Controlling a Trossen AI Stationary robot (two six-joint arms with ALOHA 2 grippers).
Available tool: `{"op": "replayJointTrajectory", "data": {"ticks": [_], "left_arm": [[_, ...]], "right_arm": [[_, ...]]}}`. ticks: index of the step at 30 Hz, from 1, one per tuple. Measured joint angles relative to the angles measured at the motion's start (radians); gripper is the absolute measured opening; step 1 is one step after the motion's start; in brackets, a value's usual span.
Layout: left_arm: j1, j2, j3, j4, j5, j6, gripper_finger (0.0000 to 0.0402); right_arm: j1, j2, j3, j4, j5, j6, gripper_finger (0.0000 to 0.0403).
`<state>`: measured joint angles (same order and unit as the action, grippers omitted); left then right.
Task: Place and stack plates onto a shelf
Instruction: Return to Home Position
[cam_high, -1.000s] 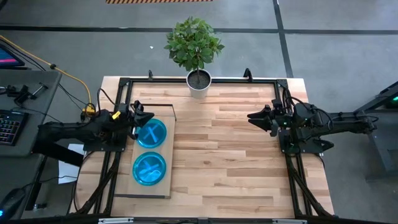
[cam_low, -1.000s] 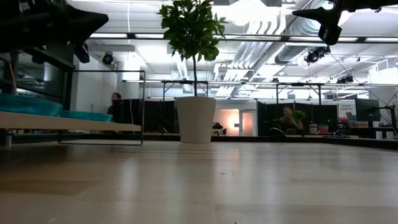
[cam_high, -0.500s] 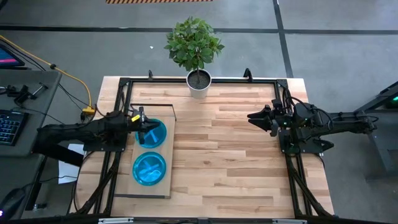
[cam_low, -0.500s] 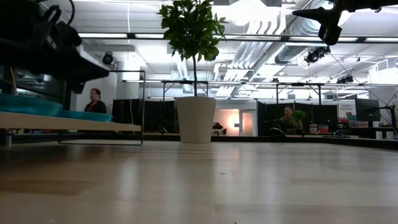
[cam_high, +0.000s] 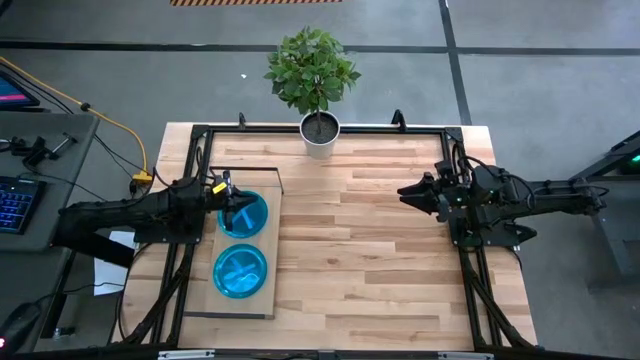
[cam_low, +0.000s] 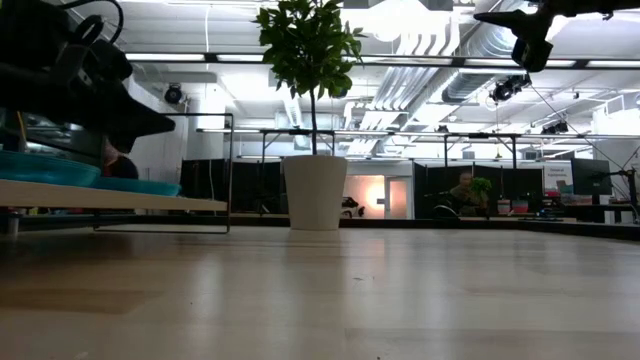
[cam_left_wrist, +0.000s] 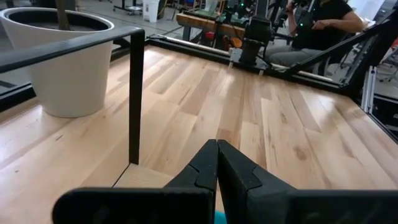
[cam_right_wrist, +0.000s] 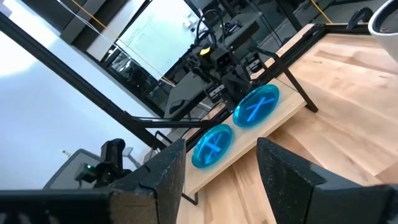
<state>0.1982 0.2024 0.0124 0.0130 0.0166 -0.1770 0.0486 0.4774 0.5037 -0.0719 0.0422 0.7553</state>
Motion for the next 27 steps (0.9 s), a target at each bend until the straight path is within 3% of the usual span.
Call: {"op": "replayJointTrajectory", "data": {"ticks": [10, 21, 24, 27], "left_arm": [[0.000, 0.000, 0.000, 0.000, -0.002, -0.002, 0.0000], [0.000, 0.000, 0.000, -0.001, -0.002, -0.003, 0.0000], [0.000, 0.000, 0.000, 0.000, -0.002, -0.003, 0.0000], [0.000, 0.000, 0.000, 0.000, -0.002, -0.003, 0.0000]], "right_arm": [[-0.003, 0.000, 0.000, -0.001, -0.003, 0.053, 0.0181], [-0.002, -0.040, 0.000, -0.154, -0.147, -0.044, 0.0177], [-0.002, -0.083, 0.000, -0.196, -0.151, -0.112, 0.0151], [-0.002, -0.141, -0.007, -0.204, -0.150, -0.197, 0.0099]]}}
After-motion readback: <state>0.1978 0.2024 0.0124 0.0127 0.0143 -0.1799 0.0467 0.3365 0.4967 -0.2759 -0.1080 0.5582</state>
